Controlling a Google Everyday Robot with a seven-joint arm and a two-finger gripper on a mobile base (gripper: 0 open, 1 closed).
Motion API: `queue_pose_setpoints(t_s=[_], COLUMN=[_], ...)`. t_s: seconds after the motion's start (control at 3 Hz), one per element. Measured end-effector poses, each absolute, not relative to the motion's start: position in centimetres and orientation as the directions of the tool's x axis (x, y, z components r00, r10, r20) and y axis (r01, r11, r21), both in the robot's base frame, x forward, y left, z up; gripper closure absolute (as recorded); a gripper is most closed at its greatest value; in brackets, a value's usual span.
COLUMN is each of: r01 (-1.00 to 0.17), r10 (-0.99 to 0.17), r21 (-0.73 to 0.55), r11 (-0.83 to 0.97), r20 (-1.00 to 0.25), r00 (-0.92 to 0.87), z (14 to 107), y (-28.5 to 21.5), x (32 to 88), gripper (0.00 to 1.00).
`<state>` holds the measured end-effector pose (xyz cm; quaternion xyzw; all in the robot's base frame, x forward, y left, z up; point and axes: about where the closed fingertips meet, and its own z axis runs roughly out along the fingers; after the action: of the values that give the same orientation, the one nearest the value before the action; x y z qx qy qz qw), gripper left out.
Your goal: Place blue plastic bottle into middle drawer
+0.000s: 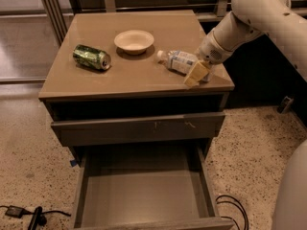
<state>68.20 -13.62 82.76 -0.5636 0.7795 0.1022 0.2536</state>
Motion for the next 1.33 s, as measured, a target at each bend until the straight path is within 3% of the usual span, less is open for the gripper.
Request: queue_pose_setpoints(t_s=[0.33, 0.67, 1.0, 1.33], r01=[-0.93, -0.931, -0.931, -0.931], r10=[-0.827, -0.827, -0.827, -0.827], r21=[-0.126, -0.126, -0.126, -0.126], r11=[0.344, 0.344, 0.344, 0.344], r20=[-0.511, -0.51, -0.51, -0.51], r00=[-0.236, -0.236, -0.236, -0.236], z=[82.75, 82.75, 82.74, 82.74], y=[-13.62, -13.61, -13.61, -13.6], x=[68.2, 68.2, 68.2, 68.21], gripper=[0.47, 0.78, 0.99, 1.0])
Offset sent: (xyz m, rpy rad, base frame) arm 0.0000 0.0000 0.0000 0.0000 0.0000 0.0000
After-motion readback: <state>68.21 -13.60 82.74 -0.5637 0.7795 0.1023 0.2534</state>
